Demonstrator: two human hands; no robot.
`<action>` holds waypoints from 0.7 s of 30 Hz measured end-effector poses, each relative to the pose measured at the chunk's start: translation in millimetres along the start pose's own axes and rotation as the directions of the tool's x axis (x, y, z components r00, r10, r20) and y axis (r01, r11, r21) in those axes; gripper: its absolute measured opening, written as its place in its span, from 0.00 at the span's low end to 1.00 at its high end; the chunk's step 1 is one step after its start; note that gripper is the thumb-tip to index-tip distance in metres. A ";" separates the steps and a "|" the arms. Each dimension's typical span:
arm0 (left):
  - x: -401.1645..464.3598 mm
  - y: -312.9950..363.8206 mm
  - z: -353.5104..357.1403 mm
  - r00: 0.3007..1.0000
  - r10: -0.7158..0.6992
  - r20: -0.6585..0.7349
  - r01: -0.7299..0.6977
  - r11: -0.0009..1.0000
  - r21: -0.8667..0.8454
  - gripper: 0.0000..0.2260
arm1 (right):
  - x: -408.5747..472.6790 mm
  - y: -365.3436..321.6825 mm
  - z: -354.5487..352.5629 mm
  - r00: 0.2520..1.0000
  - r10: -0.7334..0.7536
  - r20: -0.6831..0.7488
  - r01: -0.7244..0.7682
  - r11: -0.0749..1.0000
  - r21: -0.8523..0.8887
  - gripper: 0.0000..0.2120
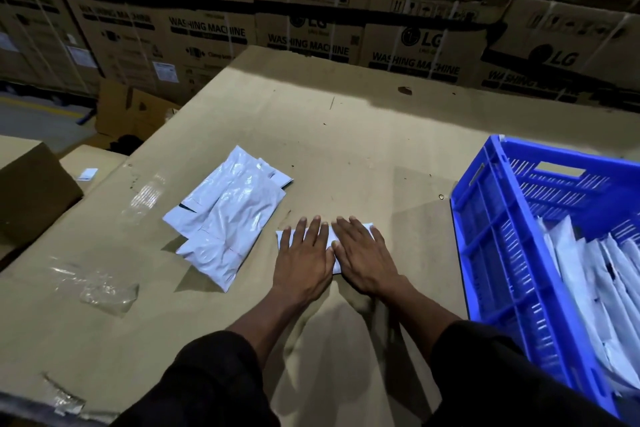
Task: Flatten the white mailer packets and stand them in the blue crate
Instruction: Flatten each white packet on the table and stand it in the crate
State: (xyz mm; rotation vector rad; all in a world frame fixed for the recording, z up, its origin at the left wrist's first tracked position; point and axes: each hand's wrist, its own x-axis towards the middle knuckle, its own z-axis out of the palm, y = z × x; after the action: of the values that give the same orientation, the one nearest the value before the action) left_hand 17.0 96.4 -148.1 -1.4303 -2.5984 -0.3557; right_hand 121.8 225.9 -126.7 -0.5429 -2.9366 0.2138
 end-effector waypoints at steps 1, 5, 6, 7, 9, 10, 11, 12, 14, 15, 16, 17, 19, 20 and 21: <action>1.1 0.8 0.3 1.000 -0.011 -0.009 0.011 1.000 -0.005 0.25 | 0.1 0.9 1.0 1.000 0.006 0.000 -0.006 1.000 0.002 0.30; 3.3 0.8 0.4 1.000 0.002 -0.030 -0.002 1.000 0.013 0.25 | 3.2 0.7 5.6 0.999 0.040 -0.001 -0.040 0.999 0.011 0.29; 3.0 0.3 1.4 0.999 0.007 -0.032 -0.007 1.000 0.022 0.25 | 3.3 0.4 6.9 0.999 0.046 -0.004 -0.046 0.999 0.009 0.29; 2.9 0.2 1.8 1.000 0.011 -0.029 -0.010 1.000 0.027 0.25 | 3.7 0.5 7.6 0.999 0.051 -0.011 -0.051 0.999 0.004 0.28; 3.3 0.7 2.2 1.000 0.014 -0.020 -0.013 0.999 0.039 0.25 | 2.8 1.2 9.8 0.998 0.054 -0.023 -0.055 0.998 -0.005 0.27; 4.3 0.6 2.5 1.000 0.014 -0.022 -0.013 0.999 0.046 0.25 | 2.9 1.8 10.6 0.998 0.054 -0.026 -0.054 0.998 -0.011 0.27; 4.8 0.8 2.7 1.000 0.012 -0.017 -0.011 0.999 0.050 0.25 | 2.6 2.0 11.8 0.998 0.054 -0.025 -0.054 0.998 -0.015 0.26; 4.7 0.7 3.1 1.000 0.009 -0.013 -0.008 0.999 0.052 0.25 | 2.4 1.7 12.6 0.998 0.055 -0.019 -0.055 0.998 -0.022 0.26; 1.5 -0.6 6.1 1.000 0.006 -0.001 -0.006 0.998 0.056 0.25 | 1.9 0.3 14.0 0.998 0.060 -0.014 -0.060 0.997 -0.037 0.25; 0.0 -1.4 7.0 1.000 0.005 0.007 -0.005 0.998 0.058 0.25 | 2.0 -0.6 14.0 0.998 0.064 -0.011 -0.064 0.997 -0.040 0.25; 0.0 -2.0 7.4 1.000 0.005 0.015 -0.006 0.998 0.060 0.25 | 2.0 -1.1 13.4 0.998 0.070 -0.005 -0.070 0.997 -0.042 0.25; 0.7 -2.7 7.4 1.000 0.010 0.022 -0.012 0.998 0.062 0.25 | 2.3 -1.3 12.8 0.997 0.071 0.006 -0.071 0.996 -0.049 0.25; 1.6 -2.8 6.1 0.999 0.024 0.033 -0.026 0.998 0.065 0.25 | 1.3 -2.3 9.2 0.998 0.064 0.026 -0.062 0.996 -0.066 0.25; 2.6 -2.6 5.3 0.999 0.027 0.035 -0.029 0.997 0.067 0.25 | 1.5 -2.9 6.6 0.997 0.069 0.040 -0.066 0.996 -0.067 0.25; 0.9 -2.5 4.3 0.999 0.036 0.029 -0.038 0.997 0.070 0.25 | -0.9 -4.4 4.6 0.996 0.073 0.042 -0.070 0.995 -0.065 0.25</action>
State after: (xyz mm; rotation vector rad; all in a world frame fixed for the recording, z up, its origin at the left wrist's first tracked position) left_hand 14.3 97.0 -152.3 -1.4675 -2.5752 -0.2379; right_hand 120.4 221.1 -130.6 -0.6617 -2.9784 0.1432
